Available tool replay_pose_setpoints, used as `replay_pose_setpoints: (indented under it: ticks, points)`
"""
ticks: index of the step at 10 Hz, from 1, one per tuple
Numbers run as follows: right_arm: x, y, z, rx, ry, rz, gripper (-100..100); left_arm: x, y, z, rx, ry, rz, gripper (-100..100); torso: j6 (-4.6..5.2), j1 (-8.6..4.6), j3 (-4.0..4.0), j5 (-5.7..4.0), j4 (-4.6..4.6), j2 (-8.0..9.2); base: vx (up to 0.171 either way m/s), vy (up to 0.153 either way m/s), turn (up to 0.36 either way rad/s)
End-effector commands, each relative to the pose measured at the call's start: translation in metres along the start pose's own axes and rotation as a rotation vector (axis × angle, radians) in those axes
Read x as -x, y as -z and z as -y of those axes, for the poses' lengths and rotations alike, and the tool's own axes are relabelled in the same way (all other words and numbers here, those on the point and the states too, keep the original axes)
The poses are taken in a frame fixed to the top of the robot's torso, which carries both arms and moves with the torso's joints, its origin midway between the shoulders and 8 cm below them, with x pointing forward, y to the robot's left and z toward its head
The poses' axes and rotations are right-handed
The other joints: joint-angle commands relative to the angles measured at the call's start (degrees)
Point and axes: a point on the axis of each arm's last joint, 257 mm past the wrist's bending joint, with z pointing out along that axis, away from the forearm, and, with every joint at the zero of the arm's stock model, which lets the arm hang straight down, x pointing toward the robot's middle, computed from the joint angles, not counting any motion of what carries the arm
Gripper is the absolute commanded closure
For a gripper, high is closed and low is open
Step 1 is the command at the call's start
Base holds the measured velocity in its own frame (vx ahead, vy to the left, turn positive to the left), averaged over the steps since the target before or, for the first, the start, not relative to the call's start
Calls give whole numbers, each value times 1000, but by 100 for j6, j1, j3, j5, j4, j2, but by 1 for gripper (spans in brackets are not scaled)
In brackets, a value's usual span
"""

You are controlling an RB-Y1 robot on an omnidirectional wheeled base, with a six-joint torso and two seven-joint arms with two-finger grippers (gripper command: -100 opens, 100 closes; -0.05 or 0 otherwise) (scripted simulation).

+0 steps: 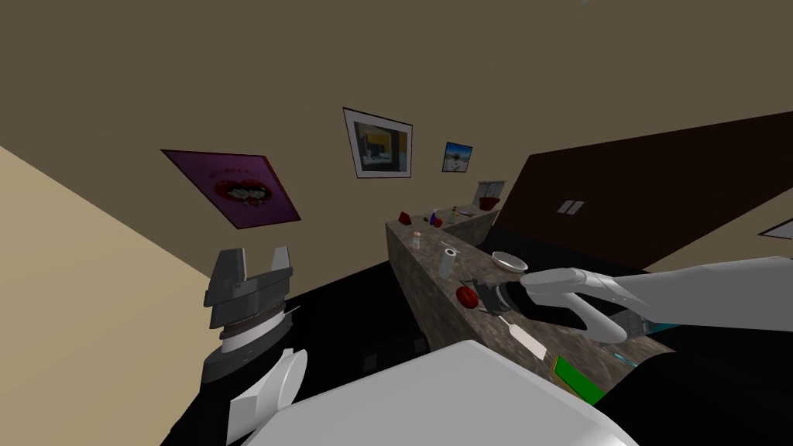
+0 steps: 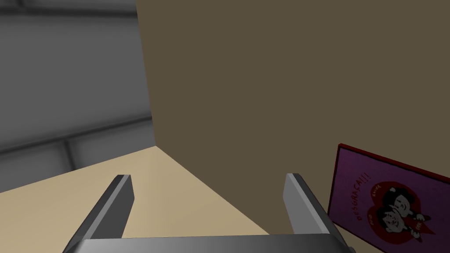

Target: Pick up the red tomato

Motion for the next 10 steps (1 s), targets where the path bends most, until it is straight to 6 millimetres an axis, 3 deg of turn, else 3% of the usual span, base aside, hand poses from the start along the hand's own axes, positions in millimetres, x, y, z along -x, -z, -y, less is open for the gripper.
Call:
replay_pose_setpoints:
  ticks: [1, 6, 7, 10]
  points:
    - [0, 1, 0, -2, 16, 3, -100, 0, 0, 0, 0, 0, 0, 0, 0, 0, 0, 0, 0, 0, 25, 15, 6]
    - [-3, 1, -7, 9, 29, 8, -100, 0, 0, 0, 0, 0, 0, 0, -1, -6, 3, -1, 1, 6, 16, 11, -20]
    - [-3, 1, -7, 9, 28, 8, 100, 0, 0, 0, 0, 0, 0, 0, 0, -9, 6, -2, 2, 11, 0, 0, 0]
    - [-3, 1, -7, 10, 28, 8, 100, 0, 0, 0, 0, 0, 0, 0, -1, -11, 8, -1, 4, 13, 0, 0, 0]
